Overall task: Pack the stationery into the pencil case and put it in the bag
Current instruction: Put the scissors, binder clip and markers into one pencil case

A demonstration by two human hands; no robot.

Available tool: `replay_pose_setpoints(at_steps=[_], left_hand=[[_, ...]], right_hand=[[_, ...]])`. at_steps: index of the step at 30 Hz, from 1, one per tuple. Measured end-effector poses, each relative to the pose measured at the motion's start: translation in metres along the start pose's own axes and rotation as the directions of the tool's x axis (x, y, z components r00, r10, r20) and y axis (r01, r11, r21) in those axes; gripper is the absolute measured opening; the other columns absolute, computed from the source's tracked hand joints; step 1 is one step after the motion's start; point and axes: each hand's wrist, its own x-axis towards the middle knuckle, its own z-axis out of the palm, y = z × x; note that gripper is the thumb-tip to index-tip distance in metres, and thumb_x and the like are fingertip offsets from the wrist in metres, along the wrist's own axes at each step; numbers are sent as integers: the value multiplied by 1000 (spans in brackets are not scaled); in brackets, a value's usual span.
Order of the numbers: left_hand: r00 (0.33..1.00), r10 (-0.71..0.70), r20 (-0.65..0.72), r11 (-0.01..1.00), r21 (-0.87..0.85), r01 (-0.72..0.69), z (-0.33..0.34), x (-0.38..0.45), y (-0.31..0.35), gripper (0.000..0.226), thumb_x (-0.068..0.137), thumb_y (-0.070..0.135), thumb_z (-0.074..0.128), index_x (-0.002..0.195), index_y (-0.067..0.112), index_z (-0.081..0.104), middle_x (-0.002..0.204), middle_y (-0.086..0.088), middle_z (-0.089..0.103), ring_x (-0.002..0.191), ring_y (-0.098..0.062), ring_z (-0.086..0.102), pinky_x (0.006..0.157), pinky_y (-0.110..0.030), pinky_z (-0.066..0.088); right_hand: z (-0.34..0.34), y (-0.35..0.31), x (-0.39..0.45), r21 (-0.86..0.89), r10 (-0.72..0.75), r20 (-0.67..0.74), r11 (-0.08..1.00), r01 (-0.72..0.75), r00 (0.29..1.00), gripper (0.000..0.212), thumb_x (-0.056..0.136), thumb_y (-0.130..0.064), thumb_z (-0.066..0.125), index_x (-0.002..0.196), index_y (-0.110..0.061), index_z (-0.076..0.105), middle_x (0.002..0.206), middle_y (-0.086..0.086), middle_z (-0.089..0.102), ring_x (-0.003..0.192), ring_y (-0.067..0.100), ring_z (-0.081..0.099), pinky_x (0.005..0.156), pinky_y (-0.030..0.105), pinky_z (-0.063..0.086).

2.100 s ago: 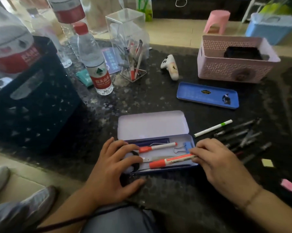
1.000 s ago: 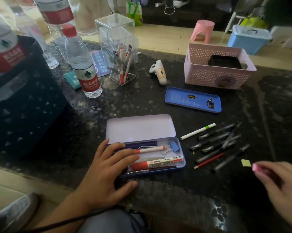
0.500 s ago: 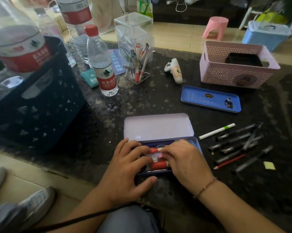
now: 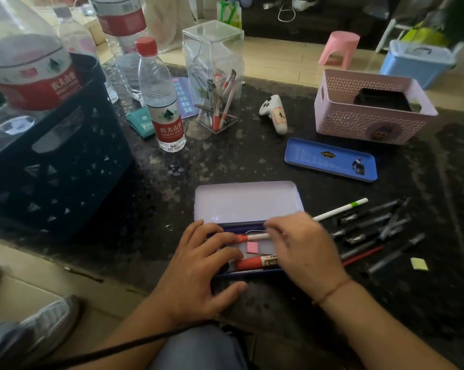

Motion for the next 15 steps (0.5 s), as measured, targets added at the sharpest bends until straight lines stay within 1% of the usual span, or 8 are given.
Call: replay_pose_setpoints(at_steps=[1, 2, 4, 6, 8, 10, 13, 15], left_hand=[[1000, 8, 7, 1000, 5, -8, 0, 0, 0, 41, 81, 54, 63, 113, 29, 67, 129, 12, 58, 125, -18, 46, 109, -53, 30], [1000, 22, 20, 1000, 16, -22, 0, -1, 0, 45, 82, 56, 61, 118, 30, 65, 132, 14, 57, 128, -18, 45, 111, -54, 28], [997, 59, 56, 997, 48, -62, 0, -2, 0, 53, 85, 60, 54, 130, 31, 59, 139, 16, 53, 137, -18, 39, 114, -56, 22], [993, 81, 89, 993, 74, -88, 0, -2, 0, 58, 87, 63, 49, 136, 33, 54, 144, 19, 49, 144, -17, 30, 115, -60, 16], [990, 92, 106, 990, 94, -102, 1, -2, 0, 58, 87, 64, 49, 137, 35, 53, 144, 22, 48, 147, -17, 26, 115, -64, 13], [990, 94, 109, 988, 113, -106, 1, -1, 0, 59, 87, 65, 49, 138, 35, 52, 142, 22, 50, 147, -18, 26, 114, -65, 13], [992, 82, 97, 989, 114, -92, 0, -1, 1, 62, 86, 66, 50, 139, 35, 50, 141, 22, 51, 146, -18, 28, 114, -66, 14], [993, 79, 90, 989, 119, -90, -1, -2, 2, 62, 86, 66, 50, 140, 34, 50, 141, 22, 51, 146, -18, 28, 114, -65, 14]], right_hand=[[-13, 11, -1, 26, 62, -65, 998, -60, 996, 11, 86, -18, 60, 89, -16, 70, 82, -1, 68, 78, 18, 59, 71, 34, 51], [-29, 26, -5, 22, 145, -96, 989, -144, 985, 13, 85, -18, 61, 95, -17, 70, 88, -3, 66, 84, 17, 59, 76, 32, 49], [-62, 71, -23, -92, 319, -119, 939, -331, 940, 23, 79, -16, 68, 102, -15, 69, 97, 3, 66, 93, 25, 60, 84, 36, 47], [-87, 122, -51, -259, 490, -69, 832, -490, 869, 37, 71, -13, 72, 108, -12, 67, 109, 13, 66, 102, 35, 59, 94, 46, 45], [-97, 152, -74, -346, 595, 60, 765, -543, 801, 50, 70, -15, 72, 119, -14, 62, 121, 15, 61, 113, 37, 55, 100, 52, 41], [-97, 161, -89, -350, 599, 116, 771, -531, 793, 52, 73, -15, 75, 123, -14, 60, 123, 13, 60, 115, 37, 53, 101, 52, 40], [-96, 155, -94, -336, 614, 25, 748, -572, 789, 43, 75, -15, 75, 116, -11, 63, 115, 13, 62, 109, 34, 56, 95, 48, 44], [-93, 151, -97, -320, 607, -19, 749, -580, 795, 32, 76, -13, 74, 107, -10, 67, 105, 11, 63, 99, 30, 59, 89, 45, 47]])
